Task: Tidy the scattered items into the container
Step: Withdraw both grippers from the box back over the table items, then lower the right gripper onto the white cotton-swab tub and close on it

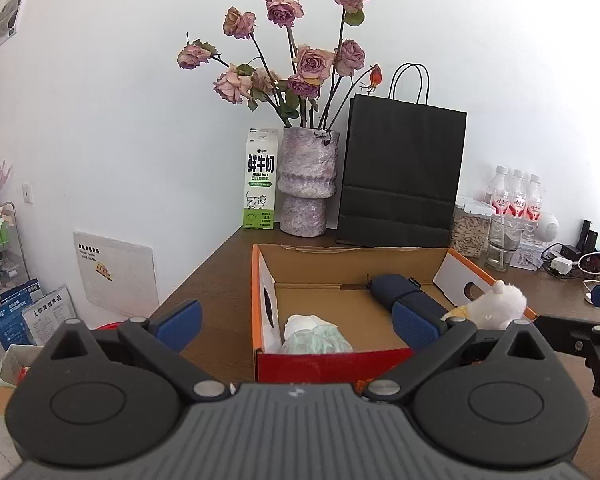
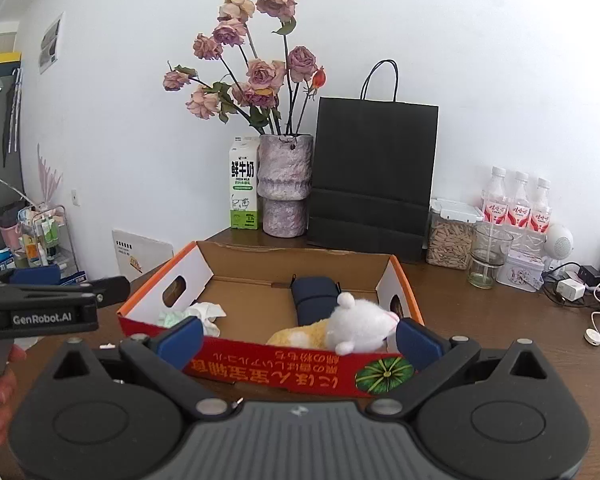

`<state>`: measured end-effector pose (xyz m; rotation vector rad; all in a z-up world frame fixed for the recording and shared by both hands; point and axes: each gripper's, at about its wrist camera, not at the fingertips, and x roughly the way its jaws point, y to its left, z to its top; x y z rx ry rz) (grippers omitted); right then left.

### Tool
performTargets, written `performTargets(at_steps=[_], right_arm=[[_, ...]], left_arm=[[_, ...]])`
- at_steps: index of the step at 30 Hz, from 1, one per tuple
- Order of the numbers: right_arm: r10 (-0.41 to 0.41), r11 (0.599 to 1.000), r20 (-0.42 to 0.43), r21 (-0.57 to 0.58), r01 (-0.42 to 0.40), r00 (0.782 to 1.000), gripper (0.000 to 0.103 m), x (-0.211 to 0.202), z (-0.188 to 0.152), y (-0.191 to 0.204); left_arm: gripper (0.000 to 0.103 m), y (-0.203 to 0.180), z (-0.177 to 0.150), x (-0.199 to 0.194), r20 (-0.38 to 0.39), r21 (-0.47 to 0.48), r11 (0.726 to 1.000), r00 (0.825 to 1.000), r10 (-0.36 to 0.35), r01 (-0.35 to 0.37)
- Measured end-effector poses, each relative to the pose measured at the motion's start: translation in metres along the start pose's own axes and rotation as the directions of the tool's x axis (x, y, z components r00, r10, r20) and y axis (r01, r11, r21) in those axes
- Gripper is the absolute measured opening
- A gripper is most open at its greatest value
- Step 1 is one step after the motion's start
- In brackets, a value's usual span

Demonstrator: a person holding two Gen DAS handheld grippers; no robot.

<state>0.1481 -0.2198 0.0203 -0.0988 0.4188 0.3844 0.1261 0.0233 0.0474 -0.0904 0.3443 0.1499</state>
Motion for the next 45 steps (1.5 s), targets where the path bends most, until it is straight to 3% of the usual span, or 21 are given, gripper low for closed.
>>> performTargets(at_steps=[9,13,19,30,41,45], right_arm=[[-0.009,0.999,-0.045,0.049,0.011,0.999,0.103,-0.028,-0.054,0.015],[-0.025,0.995,-0.082,0.096,0.033,0.996,0.103,-0.032,-0.084,0.02],[-0.032,0.993,-0.112,0.111,0.044,0.993,0.103,-0.038,-0.115,0.032],[-0.032,0.992,-0.151,0.112,0.049,0.988,0.103,-0.03,-0.125,0.043],[-0.056,0.992,-0.128,0.102,0.069,0.99,0.103,-0.003,-0.103,0.064],[-0.087,0.983,-0.183,0.143,0.114,0.979,0.103,0.02,-0.1,0.064]], left_arm=[[0.103,0.008,-0.032,-0.035,-0.009,0.019,1.0,1.0,-0.016,0.016],[0.103,0.014,-0.061,-0.049,-0.021,-0.009,1.0,0.999,-0.026,0.026],[0.103,0.024,-0.092,-0.058,-0.083,-0.039,0.999,0.996,-0.025,0.022],[0.103,0.025,-0.104,-0.056,-0.132,-0.034,0.999,0.991,-0.016,0.012],[0.103,0.038,-0.108,-0.054,-0.149,-0.057,0.998,0.989,0.013,-0.022],[0.103,0.046,-0.109,-0.053,-0.153,-0.071,0.997,0.988,0.026,-0.038]])
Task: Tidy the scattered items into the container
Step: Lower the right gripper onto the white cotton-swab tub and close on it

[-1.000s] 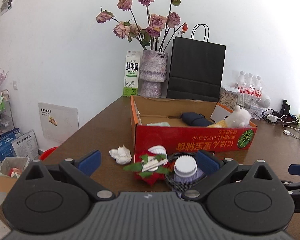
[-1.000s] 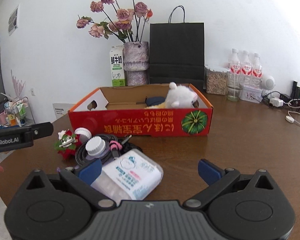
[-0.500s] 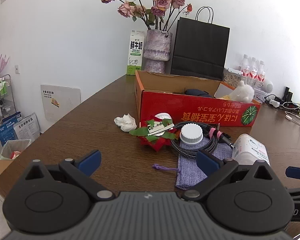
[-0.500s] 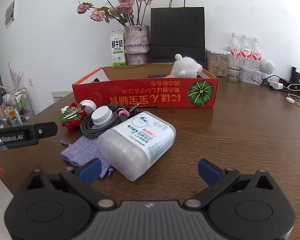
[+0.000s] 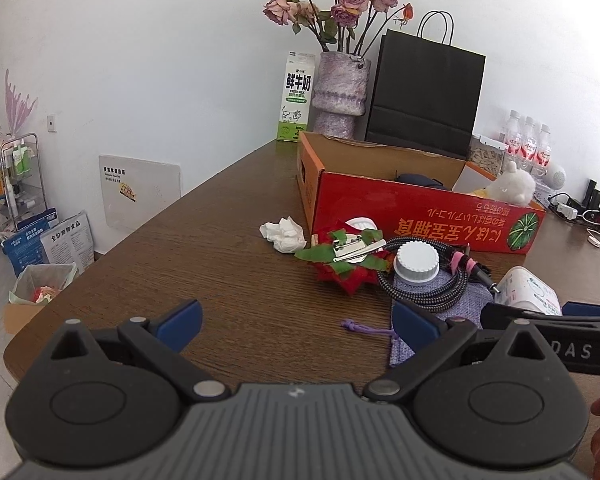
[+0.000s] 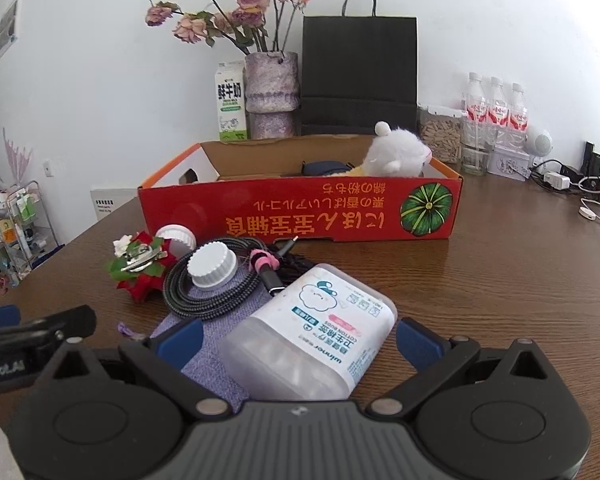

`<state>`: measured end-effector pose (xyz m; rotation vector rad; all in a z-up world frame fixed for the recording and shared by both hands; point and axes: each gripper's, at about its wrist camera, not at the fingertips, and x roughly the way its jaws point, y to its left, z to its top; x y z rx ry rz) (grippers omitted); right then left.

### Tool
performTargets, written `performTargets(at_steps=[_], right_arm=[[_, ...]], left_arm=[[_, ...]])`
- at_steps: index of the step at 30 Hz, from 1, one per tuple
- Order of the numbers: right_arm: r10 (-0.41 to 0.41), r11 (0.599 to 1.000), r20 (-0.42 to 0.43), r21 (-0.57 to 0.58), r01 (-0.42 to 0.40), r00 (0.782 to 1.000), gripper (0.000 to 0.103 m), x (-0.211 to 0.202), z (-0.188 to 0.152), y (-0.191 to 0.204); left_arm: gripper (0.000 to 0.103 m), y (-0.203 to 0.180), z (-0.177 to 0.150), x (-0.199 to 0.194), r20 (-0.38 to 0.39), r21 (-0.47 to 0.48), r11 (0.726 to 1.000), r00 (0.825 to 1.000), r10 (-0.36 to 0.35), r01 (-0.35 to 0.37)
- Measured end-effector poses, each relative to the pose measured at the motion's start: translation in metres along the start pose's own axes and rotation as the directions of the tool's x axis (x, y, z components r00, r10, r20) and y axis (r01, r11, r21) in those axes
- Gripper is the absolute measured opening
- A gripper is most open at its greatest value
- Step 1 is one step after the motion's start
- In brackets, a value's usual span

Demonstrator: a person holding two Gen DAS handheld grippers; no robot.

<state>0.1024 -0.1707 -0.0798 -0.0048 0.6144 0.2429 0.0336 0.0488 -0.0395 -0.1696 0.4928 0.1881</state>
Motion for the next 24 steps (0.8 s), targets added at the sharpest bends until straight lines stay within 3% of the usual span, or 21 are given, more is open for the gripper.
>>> performTargets(at_steps=[5,11,14,24], right_arm=[[0.003,0.996,-0.04,0.094,0.001,0.999,0.1,0.01,-0.005,-0.018],[-0.001,0.995,-0.036,0.097,0.004,0.999,0.085,-0.001,-0.01,-0.038],[0.001,0.997,-0.03,0.076,0.001,1.0,0.073,-0.006,-0.01,-0.044],[-0.005,0.999,-0.004,0.047,0.005,1.0,0.068,-0.006,-0.011,-0.055]], left_arm=[[0.103,0.007,-0.001,0.002,-0.004,-0.019,1.0,1.0,0.015,-0.015],[0.103,0.006,-0.003,0.004,-0.017,-0.023,1.0,1.0,0.006,-0.006],[0.103,0.004,-0.003,0.004,-0.02,-0.018,1.0,1.0,0.007,-0.007],[0.103,-0.001,0.003,0.012,-0.021,0.02,1.0,1.0,0.014,-0.014]])
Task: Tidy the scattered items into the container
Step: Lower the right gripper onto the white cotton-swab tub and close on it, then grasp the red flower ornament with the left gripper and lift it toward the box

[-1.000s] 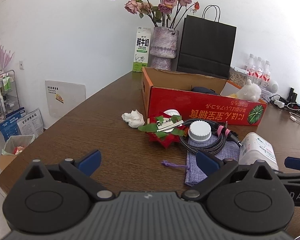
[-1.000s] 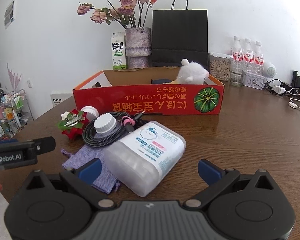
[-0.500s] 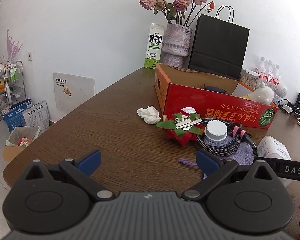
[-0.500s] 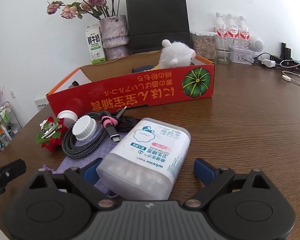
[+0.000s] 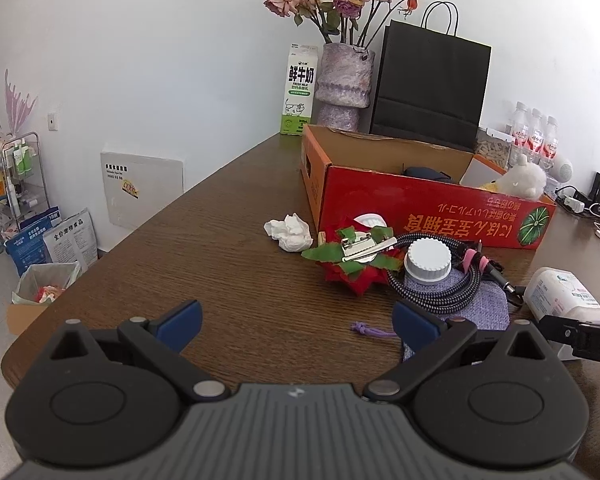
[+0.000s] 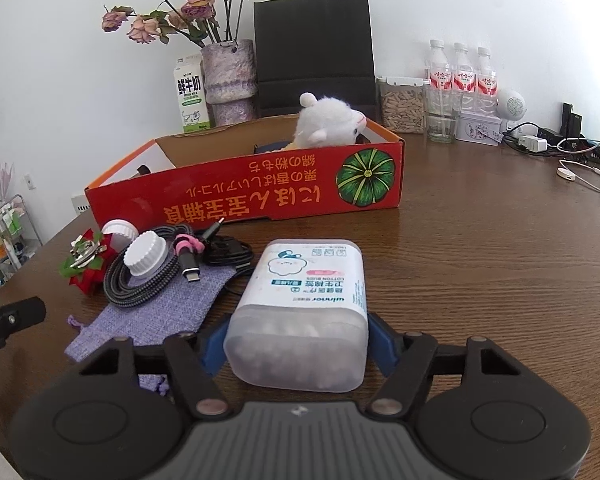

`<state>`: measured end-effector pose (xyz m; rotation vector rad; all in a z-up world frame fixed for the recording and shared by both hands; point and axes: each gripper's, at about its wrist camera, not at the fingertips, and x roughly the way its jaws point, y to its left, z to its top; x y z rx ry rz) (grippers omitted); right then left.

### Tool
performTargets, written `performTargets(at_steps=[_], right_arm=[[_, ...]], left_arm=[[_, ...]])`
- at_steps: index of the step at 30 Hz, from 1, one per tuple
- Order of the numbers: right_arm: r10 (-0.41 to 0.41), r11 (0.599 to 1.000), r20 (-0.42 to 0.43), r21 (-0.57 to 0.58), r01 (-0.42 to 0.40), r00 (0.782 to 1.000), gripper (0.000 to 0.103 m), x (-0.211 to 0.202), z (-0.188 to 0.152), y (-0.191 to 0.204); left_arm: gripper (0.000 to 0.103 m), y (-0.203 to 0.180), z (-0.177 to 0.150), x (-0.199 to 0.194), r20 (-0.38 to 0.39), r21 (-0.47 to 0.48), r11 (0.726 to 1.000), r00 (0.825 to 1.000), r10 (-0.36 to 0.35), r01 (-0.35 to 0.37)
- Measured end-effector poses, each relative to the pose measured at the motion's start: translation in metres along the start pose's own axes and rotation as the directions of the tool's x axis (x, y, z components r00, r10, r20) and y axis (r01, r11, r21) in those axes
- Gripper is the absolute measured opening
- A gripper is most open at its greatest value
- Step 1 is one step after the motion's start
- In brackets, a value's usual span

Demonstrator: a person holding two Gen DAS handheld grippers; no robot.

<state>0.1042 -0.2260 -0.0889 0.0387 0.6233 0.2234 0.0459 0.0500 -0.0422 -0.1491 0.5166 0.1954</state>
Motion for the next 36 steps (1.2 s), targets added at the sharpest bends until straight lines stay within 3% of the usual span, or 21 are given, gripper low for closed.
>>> performTargets(at_steps=[7,15,19,28,32,34,36], right_arm=[[-0.017,1.0,0.036,-0.015,0.017,0.999,0.066,-0.001,0.007,-0.009],[-0.046,0.999,0.005,-0.028,0.046,0.999,0.065,0.007,0.006,-0.018],[-0.059,0.998,-0.022,-0.036,0.058,0.998,0.075,0.014,0.007,-0.021],[-0.052,0.998,-0.014,-0.022,0.052,0.999,0.075,0.022,0.012,-0.025],[-0.043,0.999,0.011,-0.012,0.043,0.999,0.066,0.02,0.011,-0.026],[-0.045,0.999,0.014,-0.012,0.045,0.999,0.065,0.02,0.011,-0.026],[-0.038,0.999,0.017,-0.02,0.038,0.999,0.065,0.019,0.011,-0.024]], left_arm=[[0.103,-0.005,0.01,0.01,0.006,0.019,1.0,1.0,0.005,-0.005],[0.103,-0.014,0.022,0.029,-0.005,0.048,0.999,1.0,0.02,-0.019],[0.103,-0.019,0.026,0.039,-0.008,0.065,0.998,1.0,0.024,-0.023],[0.103,-0.03,0.032,0.058,-0.023,0.098,0.995,1.0,0.0,0.002],[0.103,-0.035,0.034,0.063,-0.018,0.109,0.994,1.0,-0.004,0.006],[0.099,-0.035,0.034,0.064,-0.023,0.109,0.994,1.0,-0.016,0.019],[0.076,-0.036,0.034,0.064,-0.029,0.11,0.993,0.999,-0.032,0.035]])
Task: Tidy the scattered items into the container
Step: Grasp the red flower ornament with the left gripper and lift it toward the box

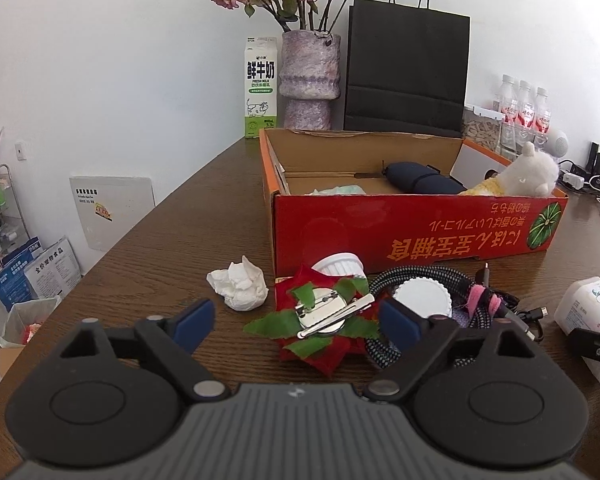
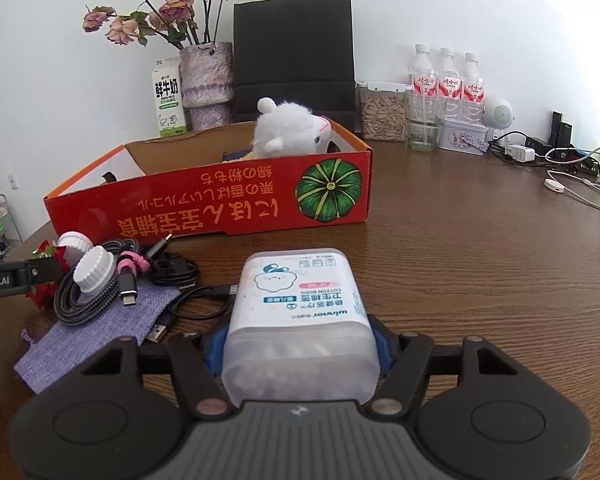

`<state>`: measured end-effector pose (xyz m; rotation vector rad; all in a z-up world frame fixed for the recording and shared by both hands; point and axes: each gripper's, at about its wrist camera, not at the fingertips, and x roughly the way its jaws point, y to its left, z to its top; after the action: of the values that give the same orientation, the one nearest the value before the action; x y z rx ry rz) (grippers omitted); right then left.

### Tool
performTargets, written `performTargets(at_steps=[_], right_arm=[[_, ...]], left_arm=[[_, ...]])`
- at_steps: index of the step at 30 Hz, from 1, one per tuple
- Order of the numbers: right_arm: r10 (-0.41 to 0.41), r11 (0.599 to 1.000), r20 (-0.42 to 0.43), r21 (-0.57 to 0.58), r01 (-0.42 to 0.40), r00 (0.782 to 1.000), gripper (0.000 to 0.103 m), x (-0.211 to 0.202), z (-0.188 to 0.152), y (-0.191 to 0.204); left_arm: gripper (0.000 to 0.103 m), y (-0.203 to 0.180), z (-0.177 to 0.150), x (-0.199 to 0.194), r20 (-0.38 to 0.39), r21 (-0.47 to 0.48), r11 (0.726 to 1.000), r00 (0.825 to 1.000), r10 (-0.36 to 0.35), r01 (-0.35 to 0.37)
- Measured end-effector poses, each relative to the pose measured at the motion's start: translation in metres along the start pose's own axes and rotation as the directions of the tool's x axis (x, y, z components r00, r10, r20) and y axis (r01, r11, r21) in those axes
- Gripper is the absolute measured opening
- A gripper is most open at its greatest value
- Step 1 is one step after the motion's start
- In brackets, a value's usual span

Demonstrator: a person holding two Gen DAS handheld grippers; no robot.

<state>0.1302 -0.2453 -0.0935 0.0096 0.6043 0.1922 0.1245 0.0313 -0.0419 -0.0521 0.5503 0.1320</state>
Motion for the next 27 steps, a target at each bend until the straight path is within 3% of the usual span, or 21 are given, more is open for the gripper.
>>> performTargets(at_steps=[3,15,27], right_arm=[[0.002,1.0,0.015,-0.01,-0.002,1.0,0.065,-0.002,-0.001,0.002],[0.013,1.0,0.071,-0.012,-0.012,0.997,0.065,-0.017,0.004,0.005],[0.065,0.997,0.151,-0.052,-0.058,0.986,0.065,-0.034,0.032,0.023]], left_arm=[[0.05,0.0,-0.001,0.0,-0.02,-0.002,1.0,1.0,-0.019,0.019],[0.047,0.009,-0.003,-0.023,0.043,-0.035,0.999,0.999,-0.016,0.017],[0.047,0.001,0.025,-0.049,0.158,-0.025,0.998,0.986,-0.053,0.057]])
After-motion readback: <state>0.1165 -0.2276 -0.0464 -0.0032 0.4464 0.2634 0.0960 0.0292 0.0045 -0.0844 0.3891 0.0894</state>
